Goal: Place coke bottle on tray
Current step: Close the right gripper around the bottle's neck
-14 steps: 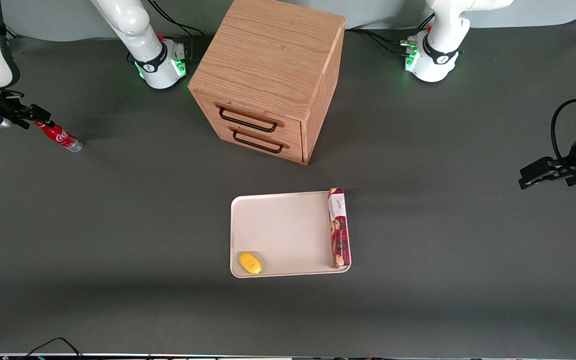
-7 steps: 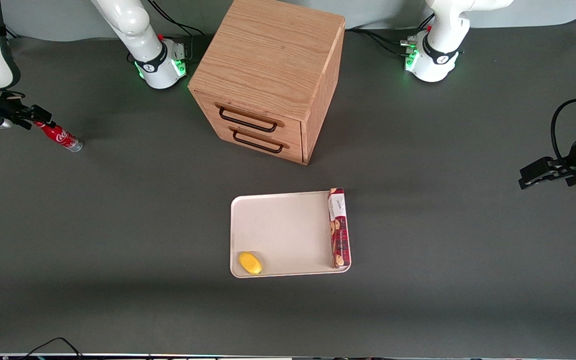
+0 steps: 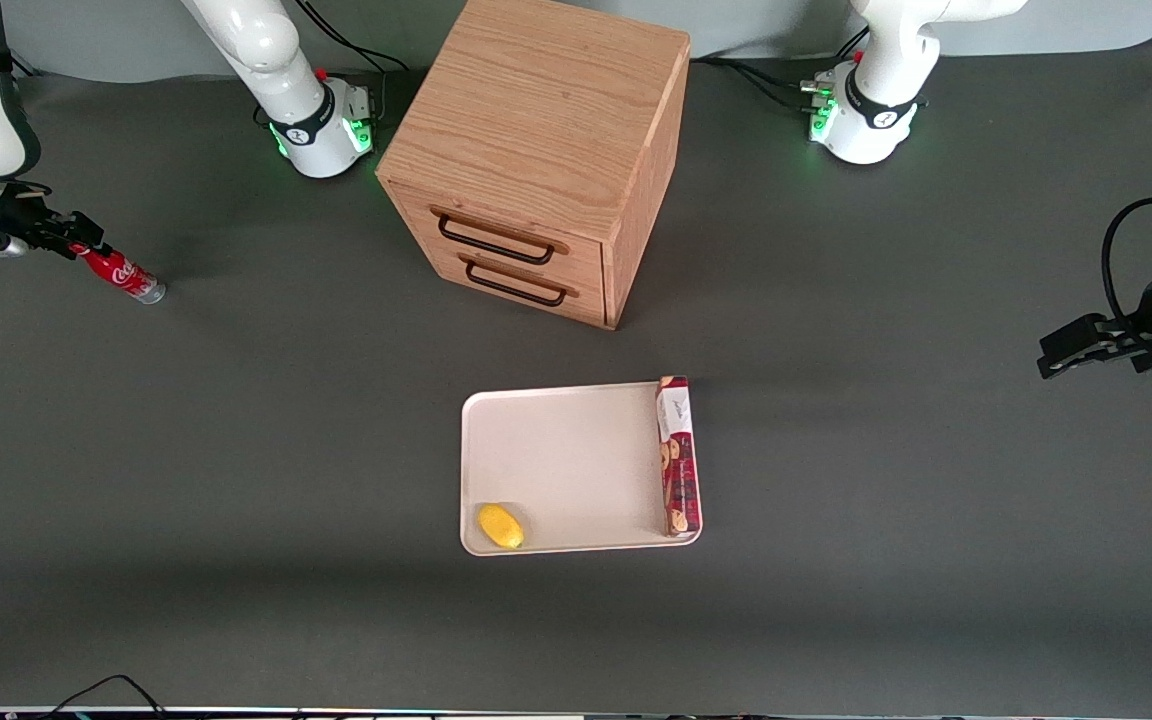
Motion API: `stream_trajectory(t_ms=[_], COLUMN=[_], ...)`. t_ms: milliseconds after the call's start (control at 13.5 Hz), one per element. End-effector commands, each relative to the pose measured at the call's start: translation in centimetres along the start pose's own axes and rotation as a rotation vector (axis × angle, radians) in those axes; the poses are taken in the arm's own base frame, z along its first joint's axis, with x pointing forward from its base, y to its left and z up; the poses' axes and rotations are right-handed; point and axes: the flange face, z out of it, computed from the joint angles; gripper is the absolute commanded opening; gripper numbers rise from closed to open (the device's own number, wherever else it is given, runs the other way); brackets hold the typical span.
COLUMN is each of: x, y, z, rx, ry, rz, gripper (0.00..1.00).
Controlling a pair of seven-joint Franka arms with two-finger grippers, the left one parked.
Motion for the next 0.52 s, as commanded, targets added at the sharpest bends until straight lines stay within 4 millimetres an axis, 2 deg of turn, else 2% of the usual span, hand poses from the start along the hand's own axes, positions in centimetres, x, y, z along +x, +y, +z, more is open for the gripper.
stream_trajectory(t_ms=[0,74,222,444], x=[-0.1,-0.1,-0.06,0.64], y=[0.04,0.04,0.07,-0.05], z=[-0.07,-0.07,-0.13,-0.78], rx=[0.019,0.019,0.018,0.007], ry=[0.015,0.015,0.016,0.023], rz=[0.006,0.006,-0.005,-0.025], gripper=[0.27,0.26,0.0,0.0])
